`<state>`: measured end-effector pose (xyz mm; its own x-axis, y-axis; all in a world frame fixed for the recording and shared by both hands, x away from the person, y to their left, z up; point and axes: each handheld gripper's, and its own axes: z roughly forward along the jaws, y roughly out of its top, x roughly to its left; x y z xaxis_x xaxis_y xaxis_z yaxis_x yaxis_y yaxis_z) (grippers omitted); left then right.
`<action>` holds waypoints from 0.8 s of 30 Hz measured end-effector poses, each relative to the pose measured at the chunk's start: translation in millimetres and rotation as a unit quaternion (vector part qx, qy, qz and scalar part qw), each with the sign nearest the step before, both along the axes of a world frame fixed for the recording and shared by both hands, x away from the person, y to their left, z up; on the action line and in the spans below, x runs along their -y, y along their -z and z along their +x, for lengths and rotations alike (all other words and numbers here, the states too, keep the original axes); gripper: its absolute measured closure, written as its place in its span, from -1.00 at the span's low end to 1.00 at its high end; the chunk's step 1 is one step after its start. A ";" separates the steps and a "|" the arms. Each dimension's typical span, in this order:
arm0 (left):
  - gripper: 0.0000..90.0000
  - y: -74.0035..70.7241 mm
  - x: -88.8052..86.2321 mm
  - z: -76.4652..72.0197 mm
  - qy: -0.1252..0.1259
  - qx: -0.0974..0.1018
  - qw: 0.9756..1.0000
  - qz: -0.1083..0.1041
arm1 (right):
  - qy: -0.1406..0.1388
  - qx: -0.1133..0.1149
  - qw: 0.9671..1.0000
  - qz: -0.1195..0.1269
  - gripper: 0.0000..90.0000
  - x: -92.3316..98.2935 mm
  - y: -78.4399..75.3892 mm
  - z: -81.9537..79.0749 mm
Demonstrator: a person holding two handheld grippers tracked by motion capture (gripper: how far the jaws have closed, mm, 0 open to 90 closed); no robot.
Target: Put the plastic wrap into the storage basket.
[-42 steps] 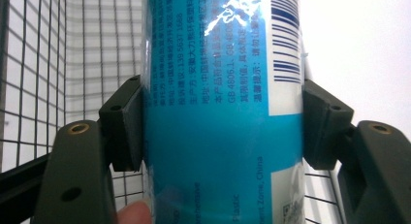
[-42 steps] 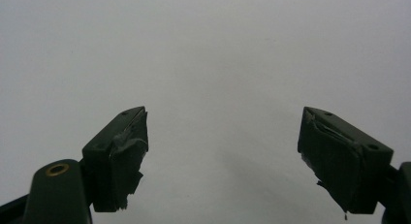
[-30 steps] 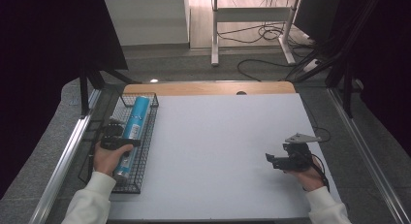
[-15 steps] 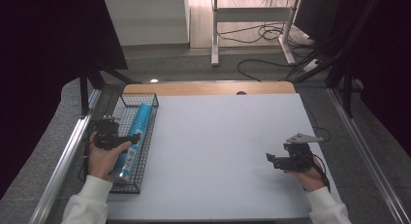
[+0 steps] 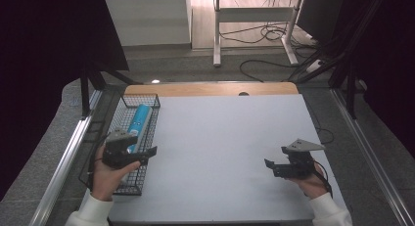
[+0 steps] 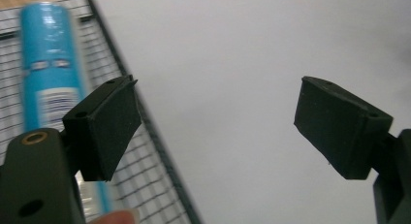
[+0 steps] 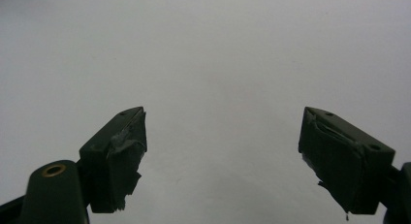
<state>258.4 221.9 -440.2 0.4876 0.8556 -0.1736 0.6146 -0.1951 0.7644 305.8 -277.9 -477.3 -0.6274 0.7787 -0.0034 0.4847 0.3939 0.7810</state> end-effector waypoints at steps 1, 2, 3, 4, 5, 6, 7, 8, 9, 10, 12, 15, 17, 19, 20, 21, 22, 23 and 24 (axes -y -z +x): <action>-0.62 2.6 5.0 -3.5 0.008 0.001 1.000 0.001 | -0.003 0.004 1.000 -0.001 -0.62 -1.6 0.4 -1.5; -0.62 5.8 10.5 -6.7 0.014 0.001 1.000 0.003 | -0.010 0.009 1.000 -0.003 -0.64 -3.4 1.1 -3.4; -0.61 8.9 16.2 -9.9 0.023 0.001 1.000 0.007 | -0.016 0.012 1.000 -0.007 -0.65 -5.4 1.9 -5.5; -0.61 12.1 22.2 -13.2 0.031 0.001 0.999 0.009 | -0.019 0.014 1.000 -0.010 -0.66 -7.7 2.9 -7.5; -0.61 15.3 28.1 -16.2 0.041 -0.002 0.999 0.016 | -0.023 0.017 1.000 -0.013 -0.67 -9.7 4.0 -9.2; -0.61 18.1 33.8 -19.2 0.051 -0.005 0.998 0.022 | -0.025 0.021 0.999 -0.014 -0.69 -11.6 5.3 -10.5; -0.61 21.0 39.3 -22.2 0.059 -0.006 0.998 0.024 | -0.026 0.026 0.999 -0.013 -0.70 -13.2 6.9 -11.6; -0.61 23.6 44.2 -24.9 0.067 -0.008 0.997 0.027 | -0.029 0.029 0.999 -0.011 -0.73 -14.5 8.6 -12.1; -0.61 26.4 48.8 -27.3 0.073 -0.009 0.997 0.029 | -0.033 0.023 0.999 -0.007 -0.77 -17.2 12.6 -12.0; -0.61 29.6 53.4 -29.2 0.075 -0.010 0.997 0.031 | -0.033 0.023 0.999 -0.007 -0.77 -17.2 12.6 -12.0; -0.61 36.8 61.2 -30.6 0.082 -0.011 0.996 0.040 | -0.033 0.013 0.999 -0.019 -0.81 -20.4 16.7 -10.5; -0.61 47.4 68.0 -29.2 0.076 -0.016 0.996 0.046 | -0.038 -0.002 0.999 -0.038 -0.83 -24.7 22.4 -8.5; -0.60 51.9 70.4 -28.3 0.076 -0.021 0.995 0.055 | -0.043 -0.007 0.998 -0.042 -0.83 -26.6 24.7 -8.2; -0.60 53.0 71.5 -27.6 0.077 -0.023 0.995 0.051 | -0.046 -0.009 0.998 -0.039 -0.82 -27.0 24.5 -9.3; -0.60 53.0 71.8 -27.0 0.078 -0.023 0.995 0.049 | -0.046 -0.011 0.998 -0.034 -0.82 -26.8 23.7 -10.4; -0.60 53.1 72.1 -26.4 0.079 -0.022 0.995 0.048 | -0.045 -0.009 0.998 -0.031 -0.82 -26.3 23.0 -11.1; -0.60 53.2 72.2 -26.1 0.078 -0.022 0.996 0.048 | -0.043 -0.009 0.999 -0.028 -0.82 -25.7 21.8 -11.8; -0.60 53.3 72.0 -26.0 0.078 -0.022 0.996 0.048 | -0.042 -0.006 0.999 -0.024 -0.81 -24.9 20.7 -12.1; -0.60 53.5 71.7 -26.2 0.078 -0.022 0.996 0.048 | -0.042 -0.004 0.999 -0.019 -0.81 -24.3 19.9 -12.1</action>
